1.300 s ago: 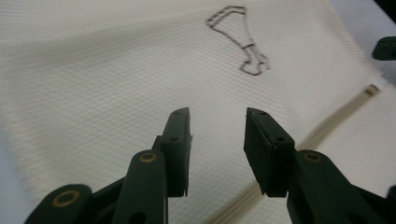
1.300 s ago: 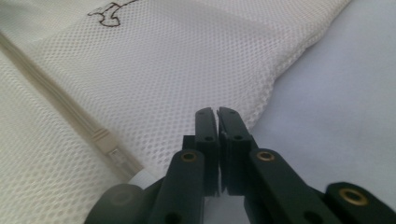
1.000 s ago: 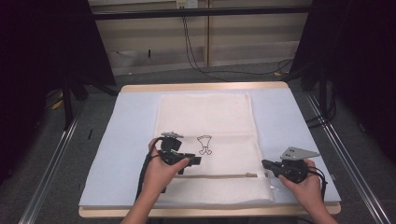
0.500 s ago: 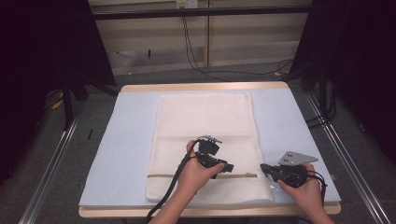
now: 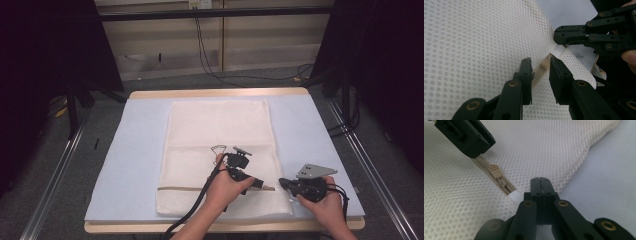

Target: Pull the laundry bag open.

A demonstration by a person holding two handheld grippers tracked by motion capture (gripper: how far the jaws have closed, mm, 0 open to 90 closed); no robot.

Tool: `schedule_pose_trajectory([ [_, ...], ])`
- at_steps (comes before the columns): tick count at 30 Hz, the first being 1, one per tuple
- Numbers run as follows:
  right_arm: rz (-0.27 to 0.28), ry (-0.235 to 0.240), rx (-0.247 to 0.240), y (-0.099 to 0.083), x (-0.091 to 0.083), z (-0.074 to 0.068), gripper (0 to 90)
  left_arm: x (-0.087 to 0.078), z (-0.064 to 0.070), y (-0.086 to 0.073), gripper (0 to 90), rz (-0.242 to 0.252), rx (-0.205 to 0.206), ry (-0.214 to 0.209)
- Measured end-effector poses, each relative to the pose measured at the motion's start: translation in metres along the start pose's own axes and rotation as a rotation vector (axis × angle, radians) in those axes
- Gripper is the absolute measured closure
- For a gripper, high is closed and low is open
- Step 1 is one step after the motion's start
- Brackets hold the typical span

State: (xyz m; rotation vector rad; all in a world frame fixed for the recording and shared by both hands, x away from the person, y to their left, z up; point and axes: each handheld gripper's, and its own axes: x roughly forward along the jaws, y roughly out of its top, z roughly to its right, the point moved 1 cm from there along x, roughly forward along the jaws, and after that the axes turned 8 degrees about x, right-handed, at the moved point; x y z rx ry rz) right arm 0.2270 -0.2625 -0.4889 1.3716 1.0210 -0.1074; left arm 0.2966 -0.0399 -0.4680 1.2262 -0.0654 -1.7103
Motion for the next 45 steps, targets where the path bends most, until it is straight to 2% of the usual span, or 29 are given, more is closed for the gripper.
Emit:
schedule_pose_trajectory([
  [2,-0.002,-0.003,-0.001,0.0,0.0,0.0,90.0,0.002,-0.001,0.001,71.7,-0.003,-0.007,0.0],
  [3,-0.002,-0.003,-0.002,0.0,0.0,-0.001,90.0,0.006,0.001,0.001,71.8,0.017,-0.055,-0.012],
  [4,-0.002,-0.001,-0.003,0.0,0.0,-0.001,90.0,0.006,-0.001,0.001,71.7,-0.01,-0.028,-0.021],
  [8,0.001,-0.002,-0.007,0.0,0.001,-0.001,90.0,0.012,0.003,0.003,71.8,0.005,-0.052,-0.038],
  [9,0.001,-0.007,-0.007,-0.001,0.0,-0.002,90.0,0.013,0.005,0.004,72.3,0.007,-0.05,-0.03],
  [10,0.003,-0.004,-0.004,-0.001,0.0,-0.002,90.0,0.013,0.003,0.004,73.3,-0.025,-0.02,-0.041],
  [11,-0.001,-0.003,-0.003,-0.001,-0.001,-0.002,90.0,0.014,0.003,0.005,73.9,-0.031,-0.015,-0.044],
  [12,-0.001,-0.003,-0.003,-0.001,-0.001,-0.002,90.0,0.018,0.006,0.005,73.9,-0.002,-0.052,-0.043],
  [13,0.003,-0.004,-0.002,0.0,-0.003,-0.004,90.0,0.02,0.003,0.005,75.2,-0.031,-0.021,-0.054],
  [14,0.001,-0.005,-0.004,0.0,-0.004,-0.005,90.0,0.02,0.003,0.005,76.8,-0.031,-0.021,-0.054],
  [15,0.0,0.002,-0.003,0.0,-0.004,-0.006,90.0,0.023,0.006,0.005,79.6,-0.009,-0.057,-0.046],
  [16,-0.003,0.012,-0.004,-0.001,-0.003,-0.006,90.0,0.023,0.005,0.005,84.3,-0.03,-0.04,-0.042],
  [17,-0.003,0.012,-0.004,-0.001,-0.003,-0.006,90.0,0.024,0.006,0.005,84.3,-0.026,-0.07,-0.045],
  [18,-0.001,0.009,-0.008,-0.002,-0.003,-0.007,90.0,0.023,0.003,0.004,86.6,-0.055,-0.046,-0.06],
  [21,-0.004,0.011,-0.014,-0.003,-0.002,-0.007,90.0,0.023,0.004,0.003,87.4,-0.043,-0.069,-0.062],
  [22,-0.005,0.011,-0.016,-0.003,-0.002,-0.007,90.0,0.022,0.003,0.003,87.5,-0.049,-0.057,-0.053],
  [23,-0.003,0.007,-0.022,-0.004,-0.002,-0.007,90.0,0.022,0.004,0.003,87.5,-0.043,-0.079,-0.058],
  [26,-0.012,-0.001,-0.046,-0.005,-0.003,-0.008,90.0,0.018,0.0,0.002,87.7,-0.037,-0.094,-0.074],
  [27,-0.008,0.004,-0.033,-0.006,-0.003,-0.007,90.0,0.017,0.0,0.001,87.7,-0.026,-0.124,-0.088],
  [28,-0.007,0.011,-0.028,-0.007,-0.003,-0.006,90.0,0.017,0.0,0.001,87.7,-0.026,-0.124,-0.088],
  [29,-0.009,0.013,-0.029,-0.006,-0.003,-0.006,90.0,0.015,-0.001,0.0,87.7,-0.032,-0.12,-0.072],
  [30,-0.009,0.013,-0.029,-0.006,-0.003,-0.006,90.0,0.013,-0.002,-0.001,87.7,-0.028,-0.124,-0.087],
  [35,-0.013,0.004,-0.041,-0.006,-0.003,-0.007,90.0,-0.003,-0.01,-0.004,87.7,-0.014,-0.148,-0.068],
  [36,-0.011,0.011,-0.036,-0.006,-0.003,-0.006,90.0,-0.007,-0.012,-0.005,87.7,-0.014,-0.138,-0.055],
  [38,-0.01,0.01,-0.035,-0.006,-0.003,-0.006,90.0,-0.014,-0.016,-0.007,87.7,-0.017,-0.136,-0.055],
  [39,-0.012,0.003,-0.043,-0.006,-0.003,-0.007,90.0,-0.016,-0.015,-0.008,87.7,-0.001,-0.164,-0.055],
  [40,-0.011,0.003,-0.044,-0.006,-0.003,-0.007,90.0,-0.022,-0.02,-0.011,87.7,-0.008,-0.144,-0.058],
  [45,-0.005,0.009,-0.034,-0.007,-0.003,-0.006,90.0,-0.03,-0.025,-0.015,87.7,-0.006,-0.128,-0.047],
])
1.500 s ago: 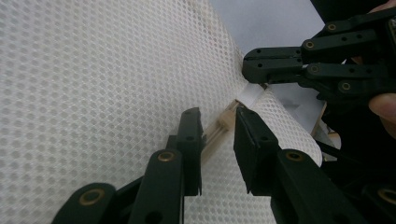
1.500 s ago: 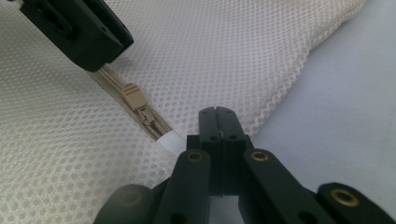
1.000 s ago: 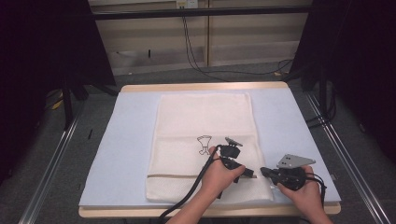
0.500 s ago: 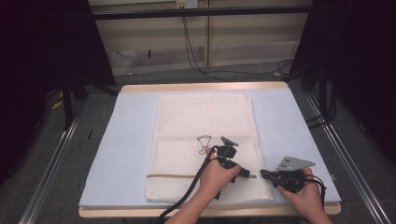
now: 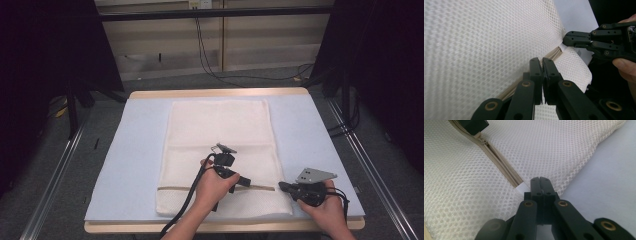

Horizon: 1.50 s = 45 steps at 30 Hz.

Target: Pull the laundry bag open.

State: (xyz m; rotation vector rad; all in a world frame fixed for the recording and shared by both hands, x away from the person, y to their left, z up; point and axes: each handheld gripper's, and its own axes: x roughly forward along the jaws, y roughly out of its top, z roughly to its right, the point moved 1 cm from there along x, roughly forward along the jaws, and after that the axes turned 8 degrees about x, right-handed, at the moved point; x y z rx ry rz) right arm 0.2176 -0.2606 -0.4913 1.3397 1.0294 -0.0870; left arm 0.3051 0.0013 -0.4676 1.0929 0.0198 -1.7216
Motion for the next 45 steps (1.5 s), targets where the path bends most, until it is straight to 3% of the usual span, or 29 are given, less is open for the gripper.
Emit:
schedule_pose_trajectory([
  [5,-0.001,0.001,0.0,0.0,0.0,0.0,90.0,-0.011,-0.002,-0.004,87.6,0.021,-0.025,0.011],
  [6,0.0,0.001,0.001,0.0,0.0,0.0,90.0,-0.014,-0.004,-0.005,87.6,0.015,-0.014,0.014],
  [9,0.002,0.005,0.007,0.0,0.0,0.0,90.0,-0.019,-0.005,-0.008,87.7,0.036,-0.048,0.013],
  [14,0.004,0.007,0.005,0.0,0.0,0.0,90.0,-0.031,-0.015,-0.015,87.7,0.026,-0.036,0.027],
  [16,0.001,0.006,0.01,0.0,0.0,0.001,90.0,-0.036,-0.018,-0.018,87.6,0.038,-0.056,0.009],
  [18,0.004,0.008,0.012,-0.001,0.0,0.001,90.0,-0.041,-0.021,-0.021,87.7,0.038,-0.046,0.029],
  [19,0.004,0.009,0.015,-0.001,0.0,0.001,90.0,-0.043,-0.021,-0.022,87.7,0.048,-0.067,0.02],
  [21,0.005,0.006,0.009,-0.001,0.0,0.001,90.0,-0.047,-0.024,-0.025,87.7,0.05,-0.064,0.03],
  [23,0.006,0.005,0.009,-0.001,0.0,0.001,90.0,-0.052,-0.026,-0.027,87.7,0.062,-0.077,0.014],
  [33,0.009,0.012,0.01,-0.001,0.0,0.001,90.0,-0.071,-0.038,-0.039,87.7,0.072,-0.089,0.05],
  [45,0.012,0.004,0.007,-0.002,0.0,0.0,90.0,-0.11,-0.056,-0.061,87.7,0.111,-0.122,0.091],
])
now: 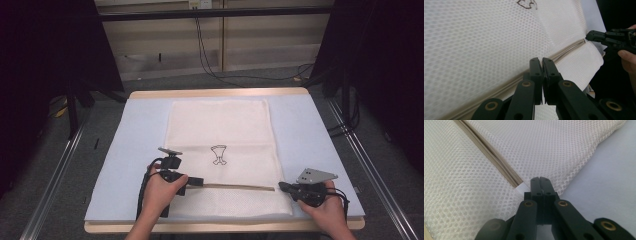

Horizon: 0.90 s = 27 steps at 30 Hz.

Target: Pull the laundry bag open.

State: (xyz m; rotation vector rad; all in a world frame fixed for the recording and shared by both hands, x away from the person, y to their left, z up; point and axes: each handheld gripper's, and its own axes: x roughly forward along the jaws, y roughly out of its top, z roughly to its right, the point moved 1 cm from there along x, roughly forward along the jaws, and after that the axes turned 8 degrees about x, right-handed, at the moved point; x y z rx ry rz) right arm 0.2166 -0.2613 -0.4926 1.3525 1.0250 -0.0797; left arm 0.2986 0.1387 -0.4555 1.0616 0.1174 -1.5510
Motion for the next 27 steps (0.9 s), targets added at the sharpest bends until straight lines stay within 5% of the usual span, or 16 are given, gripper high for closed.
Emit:
schedule_pose_trajectory([
  [7,0.003,-0.002,0.002,0.0,0.0,0.0,90.0,-0.016,-0.012,-0.005,87.6,0.013,-0.01,0.024],
  [15,0.004,-0.004,0.007,0.0,0.0,0.0,90.0,-0.035,-0.03,-0.017,87.7,0.059,-0.075,0.023],
  [22,0.005,-0.003,0.003,-0.001,0.0,0.0,90.0,-0.05,-0.041,-0.024,87.6,0.072,-0.081,0.077],
  [27,0.004,-0.002,0.004,-0.001,0.0,0.0,90.0,-0.057,-0.044,-0.026,87.6,0.098,-0.099,0.066],
])
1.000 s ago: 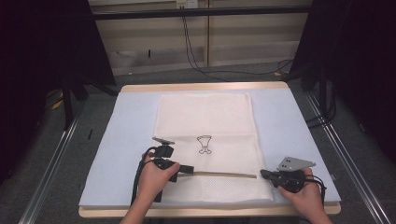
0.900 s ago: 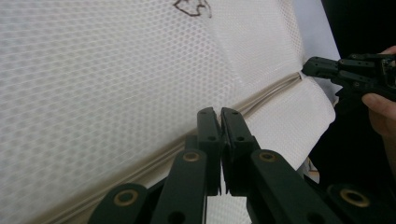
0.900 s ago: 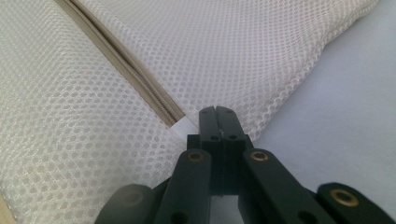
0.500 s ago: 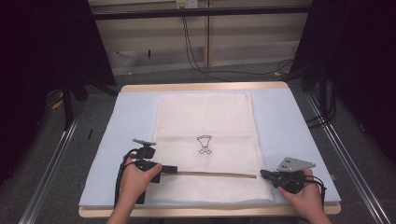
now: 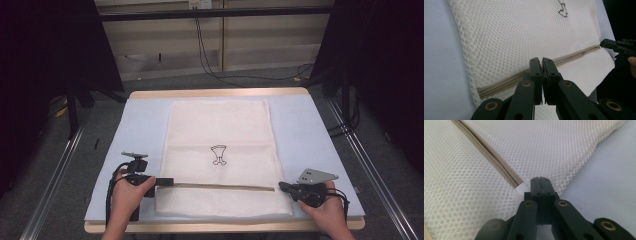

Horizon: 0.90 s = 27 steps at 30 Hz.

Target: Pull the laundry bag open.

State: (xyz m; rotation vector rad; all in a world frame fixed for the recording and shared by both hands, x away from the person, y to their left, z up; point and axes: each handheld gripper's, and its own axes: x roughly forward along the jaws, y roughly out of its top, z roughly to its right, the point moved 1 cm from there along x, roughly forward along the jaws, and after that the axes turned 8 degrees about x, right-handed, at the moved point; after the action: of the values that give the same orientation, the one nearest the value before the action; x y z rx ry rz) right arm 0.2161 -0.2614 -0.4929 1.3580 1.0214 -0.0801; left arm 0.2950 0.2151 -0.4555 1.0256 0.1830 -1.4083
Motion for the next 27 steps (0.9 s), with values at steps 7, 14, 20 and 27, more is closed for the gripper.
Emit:
schedule_pose_trajectory([
  [7,0.002,0.0,0.005,0.0,0.0,0.0,90.0,-0.013,-0.011,-0.003,87.6,0.011,-0.003,0.018],
  [14,0.001,0.0,0.003,0.0,0.0,0.0,90.0,-0.022,-0.022,-0.007,87.6,0.02,-0.026,0.026],
  [20,0.003,0.003,0.005,0.0,0.0,0.0,90.0,-0.024,-0.027,-0.01,87.6,0.01,-0.039,0.048],
  [27,0.005,0.006,0.007,0.0,0.0,0.0,90.0,-0.035,-0.039,-0.015,87.6,0.028,-0.05,0.07],
])
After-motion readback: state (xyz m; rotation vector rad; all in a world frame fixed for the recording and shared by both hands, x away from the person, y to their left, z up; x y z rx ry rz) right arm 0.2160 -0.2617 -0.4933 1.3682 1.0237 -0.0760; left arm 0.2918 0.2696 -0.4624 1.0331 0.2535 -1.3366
